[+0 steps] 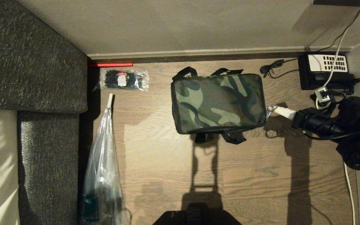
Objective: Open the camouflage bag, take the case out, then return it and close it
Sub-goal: Open the top of the storage box
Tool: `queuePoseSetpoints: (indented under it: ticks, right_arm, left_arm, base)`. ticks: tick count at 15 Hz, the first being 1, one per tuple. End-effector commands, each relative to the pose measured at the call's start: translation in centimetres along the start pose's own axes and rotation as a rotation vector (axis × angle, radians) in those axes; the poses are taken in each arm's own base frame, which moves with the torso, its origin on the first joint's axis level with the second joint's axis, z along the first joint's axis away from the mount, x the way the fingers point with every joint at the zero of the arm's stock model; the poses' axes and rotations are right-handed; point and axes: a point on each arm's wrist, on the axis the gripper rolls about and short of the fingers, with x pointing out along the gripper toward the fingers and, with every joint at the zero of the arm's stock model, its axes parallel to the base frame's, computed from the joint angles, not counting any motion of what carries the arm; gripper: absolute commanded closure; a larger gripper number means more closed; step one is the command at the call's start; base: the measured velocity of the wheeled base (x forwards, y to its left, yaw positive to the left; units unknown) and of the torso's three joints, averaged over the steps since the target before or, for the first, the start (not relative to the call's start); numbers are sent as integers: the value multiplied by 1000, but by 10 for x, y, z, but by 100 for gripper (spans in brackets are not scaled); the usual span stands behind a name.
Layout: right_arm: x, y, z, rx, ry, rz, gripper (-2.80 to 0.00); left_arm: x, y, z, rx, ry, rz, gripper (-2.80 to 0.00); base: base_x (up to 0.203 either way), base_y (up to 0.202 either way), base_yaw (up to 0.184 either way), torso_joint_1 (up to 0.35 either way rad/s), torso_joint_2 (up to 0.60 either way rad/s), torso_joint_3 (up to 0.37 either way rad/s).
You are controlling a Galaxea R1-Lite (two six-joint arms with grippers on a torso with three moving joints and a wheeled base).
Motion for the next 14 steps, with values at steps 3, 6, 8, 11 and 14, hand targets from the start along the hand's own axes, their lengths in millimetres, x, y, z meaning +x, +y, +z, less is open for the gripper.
queuePoseSetpoints:
  ticks: [3, 6, 8, 11, 14]
  right_arm:
    - [7, 8, 13, 62, -31, 36, 0]
    - [16, 12, 19, 165, -57, 33, 0]
    - [19, 11, 17, 186, -47, 29, 0]
    - [28, 6, 18, 200, -41, 15, 0]
    - [36, 1, 24, 209, -42, 7, 0]
  left_arm:
    - [0, 0, 0, 0, 0, 1, 0]
    - [0, 0, 0, 0, -1, 1, 0]
    - [0, 0, 0, 0, -1, 1, 0]
    - [0, 0, 0, 0, -1, 1, 0]
    - [0, 0, 0, 0, -1, 1, 0]
  base:
    - [0, 0, 0, 0, 0, 0]
    - [0, 0, 0, 0, 0, 0]
    - [0, 0, 0, 0, 0, 0]
    - [0, 0, 0, 0, 0, 0]
    - [0, 0, 0, 0, 0, 0]
